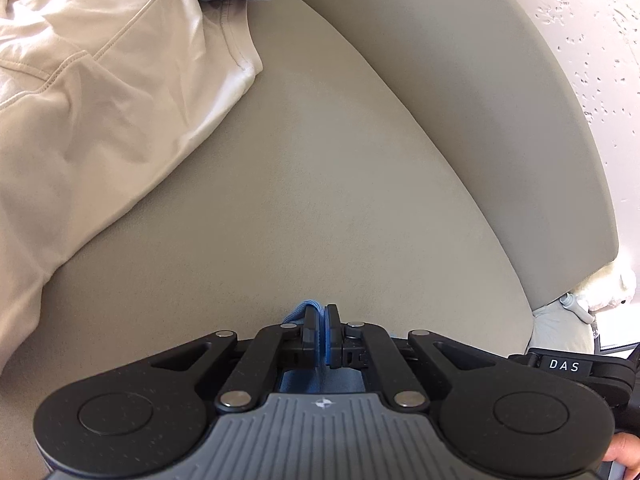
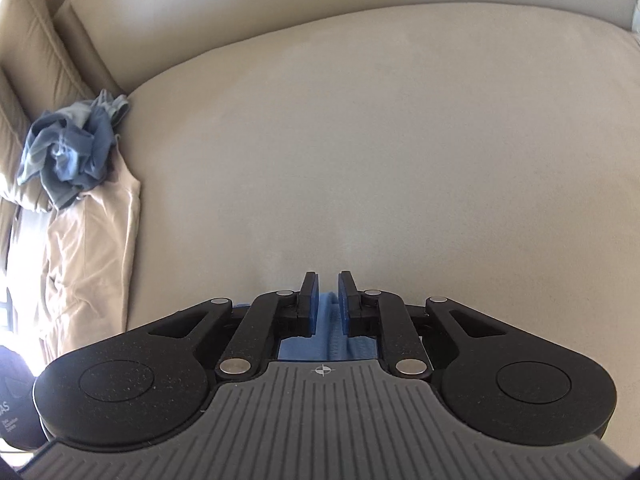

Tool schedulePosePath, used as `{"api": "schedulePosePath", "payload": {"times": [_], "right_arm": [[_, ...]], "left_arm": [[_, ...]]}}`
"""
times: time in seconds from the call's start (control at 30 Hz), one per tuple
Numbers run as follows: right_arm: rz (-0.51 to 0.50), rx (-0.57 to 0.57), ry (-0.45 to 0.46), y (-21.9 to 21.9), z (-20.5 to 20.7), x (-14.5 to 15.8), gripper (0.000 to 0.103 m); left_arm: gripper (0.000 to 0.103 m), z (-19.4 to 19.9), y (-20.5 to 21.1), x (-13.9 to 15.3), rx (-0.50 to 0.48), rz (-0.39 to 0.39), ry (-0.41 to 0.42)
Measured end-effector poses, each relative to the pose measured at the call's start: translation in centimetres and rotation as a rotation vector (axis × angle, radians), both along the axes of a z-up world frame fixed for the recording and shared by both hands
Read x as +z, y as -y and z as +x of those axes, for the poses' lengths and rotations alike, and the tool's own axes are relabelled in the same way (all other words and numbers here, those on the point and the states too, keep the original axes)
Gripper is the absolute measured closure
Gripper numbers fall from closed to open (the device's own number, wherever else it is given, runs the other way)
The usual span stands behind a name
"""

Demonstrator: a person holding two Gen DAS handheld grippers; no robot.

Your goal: Fold clothes

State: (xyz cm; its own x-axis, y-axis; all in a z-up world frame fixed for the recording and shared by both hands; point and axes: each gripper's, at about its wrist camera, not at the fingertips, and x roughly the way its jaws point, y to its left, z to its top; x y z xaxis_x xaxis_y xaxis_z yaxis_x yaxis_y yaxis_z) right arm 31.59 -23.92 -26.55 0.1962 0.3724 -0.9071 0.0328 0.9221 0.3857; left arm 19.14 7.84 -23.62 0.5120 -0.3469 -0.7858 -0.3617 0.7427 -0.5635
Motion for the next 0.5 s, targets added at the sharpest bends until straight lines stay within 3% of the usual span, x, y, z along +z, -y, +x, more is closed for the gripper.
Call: {"api": "schedulePosePath", "payload": {"times": [0.13,0.3,0.33,0.37,0.5], "right_arm": [[0.132,-0.048,-0.074,1.2,0.4,-1.9,0.086],[0.173,-0.058,-0.135,0.6,0.3,-3.8,0.086],[0.17,-0.057,-0.126,0.5,0.1,-3.9,0.088],[0.144,-0.04,-0.096,0.3,-0.1,-3.7,0.102],[-0.09,0.157,0.126,-2.3,-2.4,-1.1,0.103]], "left_arm": [[0.102,-0.1,-0.3,-0.6,-0.001,-0.008,-0.005],[0.102,0.8,-0.6,-2.6,-0.001,-0.005,-0.008],[0.102,0.8,-0.6,-2.7,0.0,-0.001,-0.007],[0.102,0.7,-0.6,-2.6,0.002,0.003,-0.005],[0.101,-0.1,0.2,-1.4,0.04,0.077,0.05]]}}
